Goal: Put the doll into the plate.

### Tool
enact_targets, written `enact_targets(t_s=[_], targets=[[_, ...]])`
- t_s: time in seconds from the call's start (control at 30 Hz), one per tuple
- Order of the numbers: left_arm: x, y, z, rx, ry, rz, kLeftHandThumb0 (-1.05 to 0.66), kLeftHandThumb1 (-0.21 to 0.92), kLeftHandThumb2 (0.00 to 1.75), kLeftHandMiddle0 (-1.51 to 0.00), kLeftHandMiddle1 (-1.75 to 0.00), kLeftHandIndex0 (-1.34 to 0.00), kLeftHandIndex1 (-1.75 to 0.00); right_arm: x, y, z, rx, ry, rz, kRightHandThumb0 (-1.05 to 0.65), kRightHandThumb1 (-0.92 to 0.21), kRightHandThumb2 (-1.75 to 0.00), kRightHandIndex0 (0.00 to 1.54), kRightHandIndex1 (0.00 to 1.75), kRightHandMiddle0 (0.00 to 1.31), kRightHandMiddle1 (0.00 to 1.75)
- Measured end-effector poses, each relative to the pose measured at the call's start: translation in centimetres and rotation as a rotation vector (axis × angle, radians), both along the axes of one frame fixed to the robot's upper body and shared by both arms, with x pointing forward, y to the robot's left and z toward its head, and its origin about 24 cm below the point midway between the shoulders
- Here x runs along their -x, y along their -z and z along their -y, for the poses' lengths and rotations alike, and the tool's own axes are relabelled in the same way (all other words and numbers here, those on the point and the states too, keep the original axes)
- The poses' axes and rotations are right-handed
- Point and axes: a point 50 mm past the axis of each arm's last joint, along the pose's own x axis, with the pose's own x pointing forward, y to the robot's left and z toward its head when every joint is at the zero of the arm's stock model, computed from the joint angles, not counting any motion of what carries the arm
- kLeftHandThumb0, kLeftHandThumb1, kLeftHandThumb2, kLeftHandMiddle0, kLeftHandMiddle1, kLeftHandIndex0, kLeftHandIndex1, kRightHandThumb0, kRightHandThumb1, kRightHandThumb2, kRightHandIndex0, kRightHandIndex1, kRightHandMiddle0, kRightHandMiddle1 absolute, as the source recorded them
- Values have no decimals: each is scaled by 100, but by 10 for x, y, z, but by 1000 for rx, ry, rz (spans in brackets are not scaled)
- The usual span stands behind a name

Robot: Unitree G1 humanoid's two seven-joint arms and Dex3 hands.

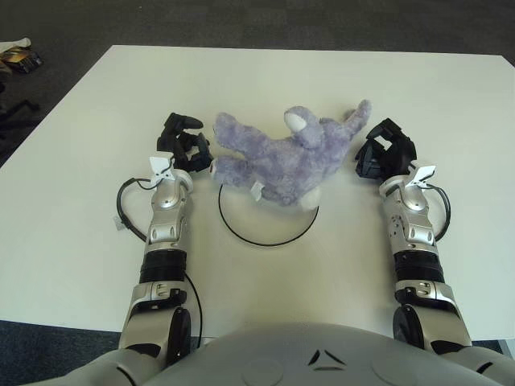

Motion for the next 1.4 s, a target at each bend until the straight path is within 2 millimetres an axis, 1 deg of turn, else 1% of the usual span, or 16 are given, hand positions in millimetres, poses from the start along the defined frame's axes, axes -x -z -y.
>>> enact_targets(t_s=[0.23, 0.67, 1.4], targets=[[1, 1, 4, 1, 43, -7, -1, 29, 136, -52, -175, -51, -175, 0, 0, 0, -2, -1, -1, -1, -8, -157, 80, 168, 58, 175], [1, 1, 13, 5, 127, -8, -1, 28, 136, -52, -175, -51, -175, 0, 0, -2, 0, -9, -2, -1, -7, -156, 82, 162, 59, 175], [2, 0, 21, 5, 170, 15, -1, 27, 138, -54, -175, -52, -175, 0, 0, -3, 1, -15, -11, -1, -9, -155, 79, 165, 58, 175]])
